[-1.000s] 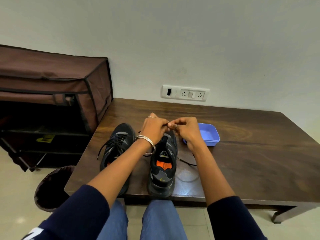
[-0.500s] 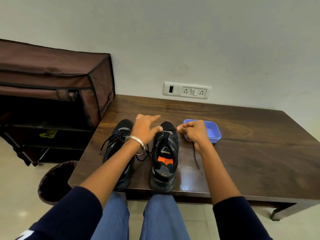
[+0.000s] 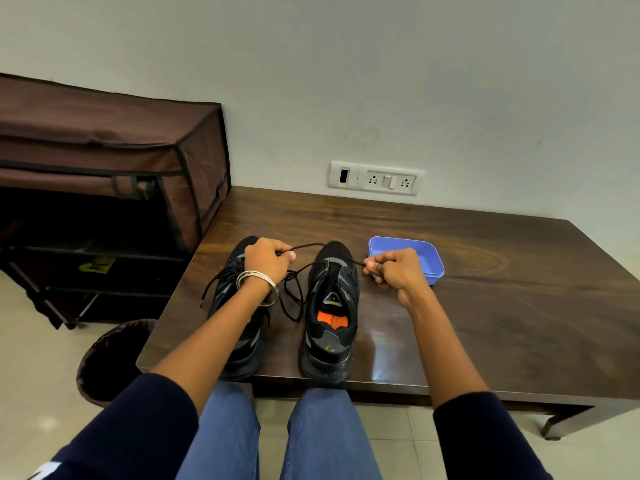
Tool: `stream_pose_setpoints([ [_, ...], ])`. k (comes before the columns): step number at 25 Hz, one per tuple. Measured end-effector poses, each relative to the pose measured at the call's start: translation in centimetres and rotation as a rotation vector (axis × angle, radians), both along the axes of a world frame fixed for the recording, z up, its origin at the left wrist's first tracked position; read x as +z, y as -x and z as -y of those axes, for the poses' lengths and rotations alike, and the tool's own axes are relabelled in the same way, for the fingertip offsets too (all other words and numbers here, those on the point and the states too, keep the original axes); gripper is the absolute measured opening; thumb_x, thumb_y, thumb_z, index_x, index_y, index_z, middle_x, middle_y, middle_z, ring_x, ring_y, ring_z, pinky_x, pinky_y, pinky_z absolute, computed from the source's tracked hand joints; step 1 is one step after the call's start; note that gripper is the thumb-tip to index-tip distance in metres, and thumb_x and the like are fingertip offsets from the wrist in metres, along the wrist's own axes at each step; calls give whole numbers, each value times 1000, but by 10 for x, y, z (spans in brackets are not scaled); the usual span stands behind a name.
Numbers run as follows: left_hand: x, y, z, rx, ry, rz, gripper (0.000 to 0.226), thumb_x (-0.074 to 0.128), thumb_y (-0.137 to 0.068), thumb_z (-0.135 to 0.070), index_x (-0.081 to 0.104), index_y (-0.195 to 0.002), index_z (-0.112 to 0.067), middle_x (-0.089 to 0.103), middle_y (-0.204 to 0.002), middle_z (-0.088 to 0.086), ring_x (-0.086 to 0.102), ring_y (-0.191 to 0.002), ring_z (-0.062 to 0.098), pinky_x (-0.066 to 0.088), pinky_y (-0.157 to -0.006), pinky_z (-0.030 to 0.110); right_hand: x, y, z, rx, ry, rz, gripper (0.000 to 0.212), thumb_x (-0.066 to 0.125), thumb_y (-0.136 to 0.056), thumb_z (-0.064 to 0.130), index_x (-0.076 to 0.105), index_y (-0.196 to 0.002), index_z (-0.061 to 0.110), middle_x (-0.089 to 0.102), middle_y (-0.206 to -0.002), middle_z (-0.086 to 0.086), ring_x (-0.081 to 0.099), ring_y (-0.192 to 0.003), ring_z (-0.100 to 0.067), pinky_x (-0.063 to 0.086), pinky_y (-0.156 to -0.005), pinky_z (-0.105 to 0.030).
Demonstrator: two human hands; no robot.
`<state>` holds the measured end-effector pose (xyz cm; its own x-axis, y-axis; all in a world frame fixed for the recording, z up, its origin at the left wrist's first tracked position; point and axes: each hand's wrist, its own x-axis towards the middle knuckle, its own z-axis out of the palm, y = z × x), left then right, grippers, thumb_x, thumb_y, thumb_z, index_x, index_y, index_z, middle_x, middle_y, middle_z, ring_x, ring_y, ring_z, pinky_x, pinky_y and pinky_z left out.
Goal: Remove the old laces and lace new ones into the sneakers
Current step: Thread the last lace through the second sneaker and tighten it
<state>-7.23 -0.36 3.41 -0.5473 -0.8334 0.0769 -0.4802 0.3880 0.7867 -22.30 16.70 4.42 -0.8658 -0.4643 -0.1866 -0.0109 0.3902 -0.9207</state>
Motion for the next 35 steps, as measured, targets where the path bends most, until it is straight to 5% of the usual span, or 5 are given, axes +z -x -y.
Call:
stream_pose_setpoints([
  [9, 16, 42, -19, -458, 506, 65, 34, 63, -88, -21, 65, -123, -22, 66, -115, 2, 51, -110, 25, 42, -94, 38, 14, -10, 32, 206, -10, -211, 14, 60, -88, -7, 63, -82, 5, 67, -72, -13, 64, -57, -14, 50, -50, -21],
  [14, 10, 56, -26, -249, 114, -125, 8, 72, -83, -15, 77, -89, -12, 74, -84, 4, 65, -82, 12, 51, -83, 26, 6, -8, 39, 3, 138, -81, 13, 73, -84, 6, 60, -83, 8, 70, -73, -10, 65, -54, -15, 50, -48, -22],
  [19, -9, 71, -25, -191, 3, 4, 13, 64, -87, -14, 76, -84, -9, 70, -83, -3, 59, -80, 6, 43, -75, 17, -38, -2, 44, 177, -326, -83, 40, 86, -67, 27, 65, -90, 3, 63, -81, -10, 59, -79, -25, 52, -74, -40],
  [23, -33, 85, -23, -200, 87, 210, 17, 61, -85, -11, 74, -75, -4, 72, -82, 8, 67, -85, 22, 54, -80, 34, -53, -11, 50, 197, -372, -161, 34, 75, -60, 37, 48, -64, 17, 53, -73, -9, 52, -76, -27, 48, -72, -42],
  [35, -53, 98, -43, 19, -64, 209, 22, 52, -84, -14, 55, -104, -5, 61, -110, 18, 60, -88, 38, 45, -68, 44, -48, -10, 21, 212, -156, -151, 28, 55, -88, 24, 69, -80, 2, 57, -64, -8, 48, -63, -16, 42, -62, -35],
])
